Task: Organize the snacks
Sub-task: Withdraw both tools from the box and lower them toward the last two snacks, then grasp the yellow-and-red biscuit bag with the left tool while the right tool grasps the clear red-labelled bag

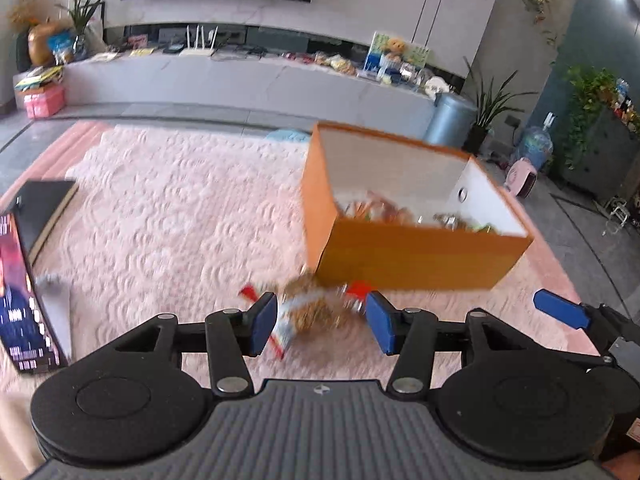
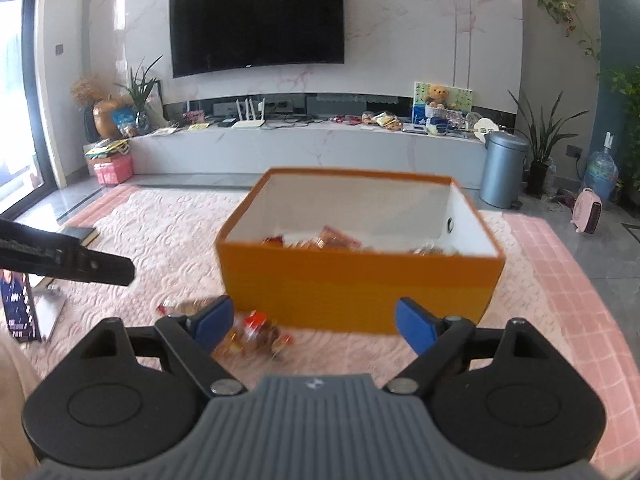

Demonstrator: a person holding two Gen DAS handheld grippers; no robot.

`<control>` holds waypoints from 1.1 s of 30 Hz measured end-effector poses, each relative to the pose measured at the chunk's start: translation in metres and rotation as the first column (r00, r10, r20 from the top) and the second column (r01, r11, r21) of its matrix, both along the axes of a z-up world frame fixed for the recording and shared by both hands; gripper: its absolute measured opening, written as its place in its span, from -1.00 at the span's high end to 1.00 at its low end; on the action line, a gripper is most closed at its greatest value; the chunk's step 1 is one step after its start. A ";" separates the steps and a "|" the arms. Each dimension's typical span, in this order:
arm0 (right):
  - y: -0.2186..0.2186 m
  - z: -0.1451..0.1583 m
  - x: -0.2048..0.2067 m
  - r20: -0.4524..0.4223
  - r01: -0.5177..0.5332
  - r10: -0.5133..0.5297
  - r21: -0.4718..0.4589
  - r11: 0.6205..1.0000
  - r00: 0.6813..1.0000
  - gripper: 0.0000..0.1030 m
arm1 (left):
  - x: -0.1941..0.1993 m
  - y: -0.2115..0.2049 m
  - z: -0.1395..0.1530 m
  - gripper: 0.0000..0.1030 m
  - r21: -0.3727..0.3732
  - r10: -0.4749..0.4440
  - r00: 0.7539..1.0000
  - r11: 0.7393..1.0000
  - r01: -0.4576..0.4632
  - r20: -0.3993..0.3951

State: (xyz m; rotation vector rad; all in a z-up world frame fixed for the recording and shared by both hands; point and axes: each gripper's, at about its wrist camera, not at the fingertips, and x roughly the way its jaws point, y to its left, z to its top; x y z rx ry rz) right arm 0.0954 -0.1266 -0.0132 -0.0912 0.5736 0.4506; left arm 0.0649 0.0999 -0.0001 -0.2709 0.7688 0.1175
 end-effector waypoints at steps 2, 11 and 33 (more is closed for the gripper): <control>0.004 -0.008 -0.008 -0.008 -0.008 0.008 0.001 1.000 1.000 -0.64 | -0.007 0.001 -0.013 -0.17 -0.007 -0.004 1.000 1.000 0.004 -0.026; 0.022 -0.041 -0.012 -0.085 -0.036 0.032 -0.053 0.998 0.996 -0.32 | -0.017 -0.004 -0.041 -0.13 0.018 0.003 0.998 1.000 -0.002 -0.064; 0.067 -0.071 0.041 -0.107 -0.159 0.145 -0.131 0.979 0.984 -0.11 | 0.048 0.022 -0.057 -0.24 -0.104 0.069 0.985 0.991 -0.087 -0.160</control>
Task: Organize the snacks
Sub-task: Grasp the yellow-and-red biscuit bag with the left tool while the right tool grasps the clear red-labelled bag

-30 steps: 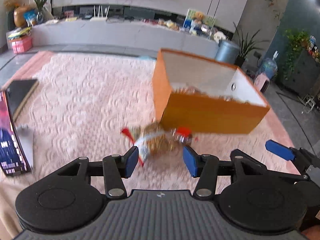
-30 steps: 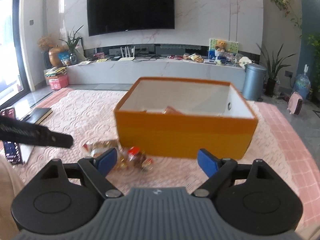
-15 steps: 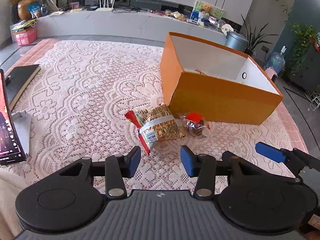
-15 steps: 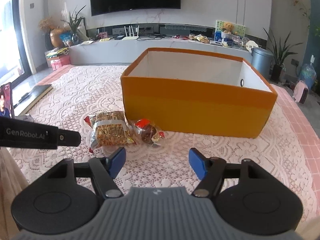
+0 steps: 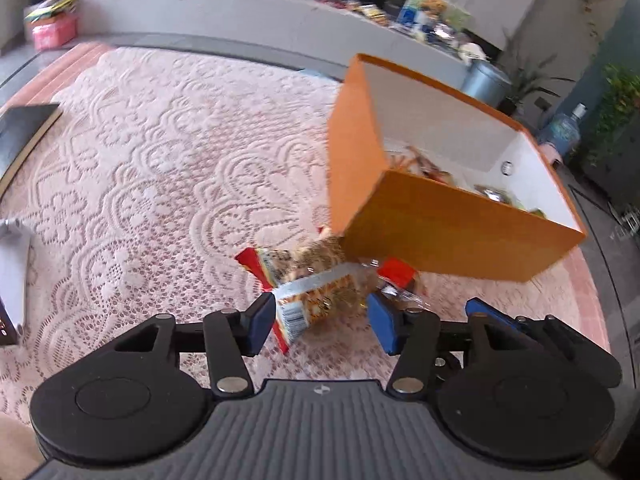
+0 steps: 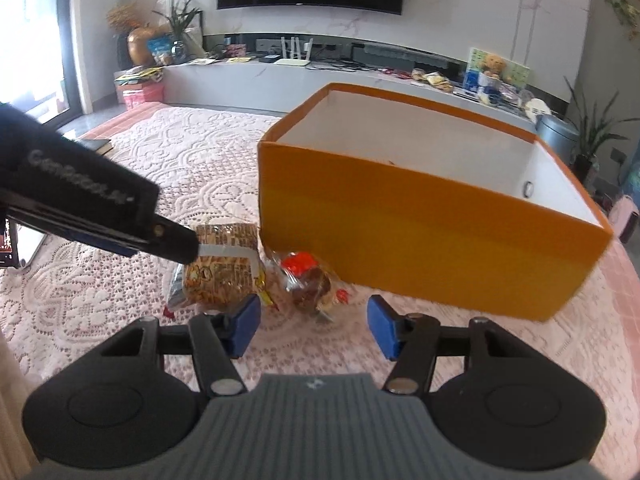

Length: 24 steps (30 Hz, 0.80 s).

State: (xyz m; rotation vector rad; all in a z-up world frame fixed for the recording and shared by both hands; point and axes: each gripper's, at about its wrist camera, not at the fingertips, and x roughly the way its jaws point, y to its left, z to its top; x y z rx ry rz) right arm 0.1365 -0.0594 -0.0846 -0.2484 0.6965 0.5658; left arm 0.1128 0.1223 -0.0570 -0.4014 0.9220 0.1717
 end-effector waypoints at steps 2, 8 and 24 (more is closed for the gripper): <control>0.008 -0.006 0.006 0.008 -0.023 0.023 -0.008 1.000 1.000 -0.11 | 0.005 0.003 -0.007 -0.27 -0.004 0.018 1.000 1.000 -0.018 -0.015; 0.020 -0.021 0.023 0.017 -0.034 0.034 -0.015 0.999 0.999 -0.09 | 0.014 0.016 -0.029 -0.34 -0.083 0.059 0.997 0.995 -0.063 -0.057; 0.020 -0.048 0.039 -0.023 0.031 -0.030 0.056 0.998 0.999 0.11 | 0.029 0.016 -0.051 -0.41 -0.105 0.137 0.990 0.985 -0.139 -0.024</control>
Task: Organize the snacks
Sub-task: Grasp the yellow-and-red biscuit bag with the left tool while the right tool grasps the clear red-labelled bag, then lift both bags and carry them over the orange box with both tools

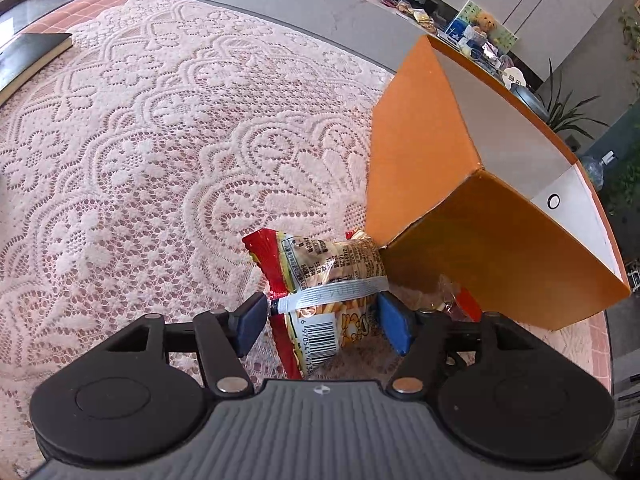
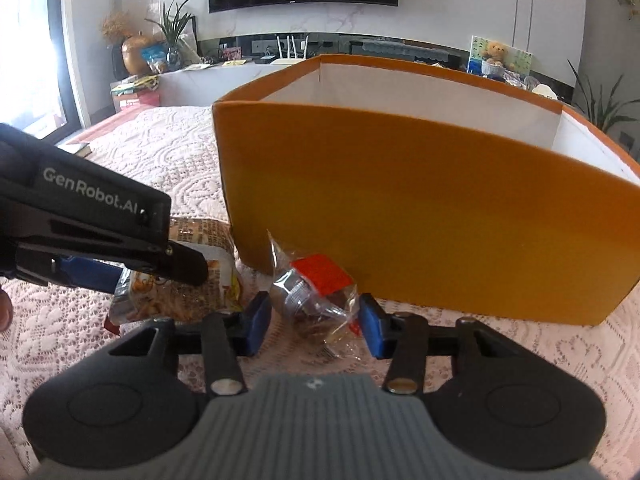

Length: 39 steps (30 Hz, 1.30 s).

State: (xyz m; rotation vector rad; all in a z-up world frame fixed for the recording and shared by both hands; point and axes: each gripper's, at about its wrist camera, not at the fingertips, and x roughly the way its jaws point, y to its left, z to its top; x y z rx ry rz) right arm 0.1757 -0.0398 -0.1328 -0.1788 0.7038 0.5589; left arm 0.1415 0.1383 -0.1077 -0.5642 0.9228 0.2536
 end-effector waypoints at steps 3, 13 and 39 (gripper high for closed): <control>0.000 -0.001 0.000 0.004 0.004 -0.004 0.008 1.000 1.000 0.11 | 0.002 -0.001 -0.001 -0.36 0.014 -0.004 1.000 1.000 0.004 -0.011; 0.002 -0.003 -0.009 0.021 0.007 -0.007 0.013 1.000 1.000 0.12 | 0.000 -0.011 0.005 0.12 0.057 -0.055 0.998 0.997 0.055 -0.007; -0.064 0.073 -0.064 0.077 0.095 -0.103 0.094 0.991 0.992 0.19 | -0.049 -0.066 0.092 0.19 0.104 -0.186 0.965 0.980 0.169 0.186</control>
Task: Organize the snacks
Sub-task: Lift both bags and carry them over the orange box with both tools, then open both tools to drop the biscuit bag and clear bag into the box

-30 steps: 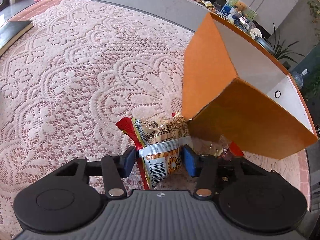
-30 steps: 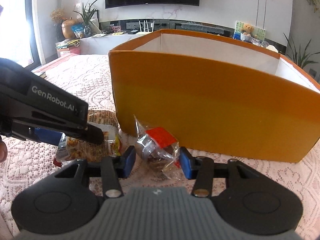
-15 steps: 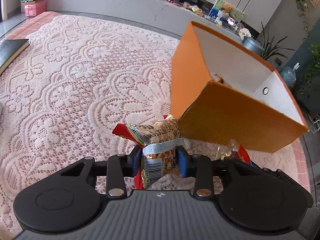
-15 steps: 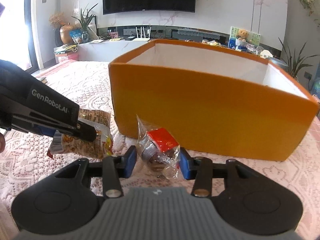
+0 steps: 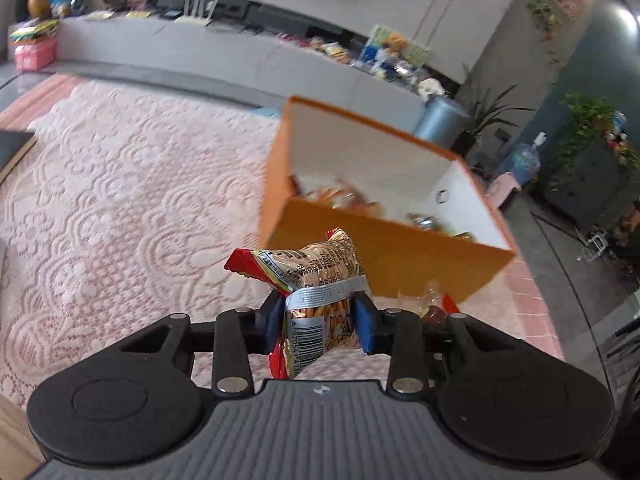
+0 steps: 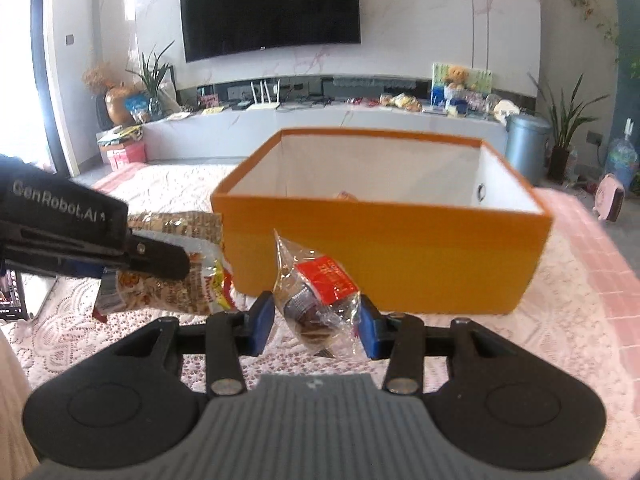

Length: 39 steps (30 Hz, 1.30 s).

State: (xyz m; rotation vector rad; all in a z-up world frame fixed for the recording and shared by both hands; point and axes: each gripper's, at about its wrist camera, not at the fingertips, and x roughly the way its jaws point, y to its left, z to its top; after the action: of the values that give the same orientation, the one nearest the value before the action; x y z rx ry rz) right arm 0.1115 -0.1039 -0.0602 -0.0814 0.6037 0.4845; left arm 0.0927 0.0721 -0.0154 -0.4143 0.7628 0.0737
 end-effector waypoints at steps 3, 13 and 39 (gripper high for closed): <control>-0.012 0.015 -0.008 0.028 0.014 -0.014 0.009 1.000 0.999 0.23 | -0.002 -0.013 0.019 0.19 0.023 -0.030 0.999 0.999 0.029 0.036; -0.051 0.071 -0.009 0.163 0.064 -0.066 0.017 0.998 0.984 0.30 | 0.024 -0.056 0.066 0.19 0.100 -0.171 0.978 0.982 0.160 0.119; -0.051 0.054 0.160 0.100 0.096 -0.077 -0.208 0.973 0.992 0.30 | 0.165 -0.067 0.017 0.20 0.179 -0.201 0.980 0.963 0.199 -0.012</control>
State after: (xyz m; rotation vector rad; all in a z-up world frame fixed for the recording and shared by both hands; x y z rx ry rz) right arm 0.2714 -0.1551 -0.0063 -0.2781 0.5650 0.3284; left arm 0.2574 0.0055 0.0011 -0.1647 0.7808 -0.0484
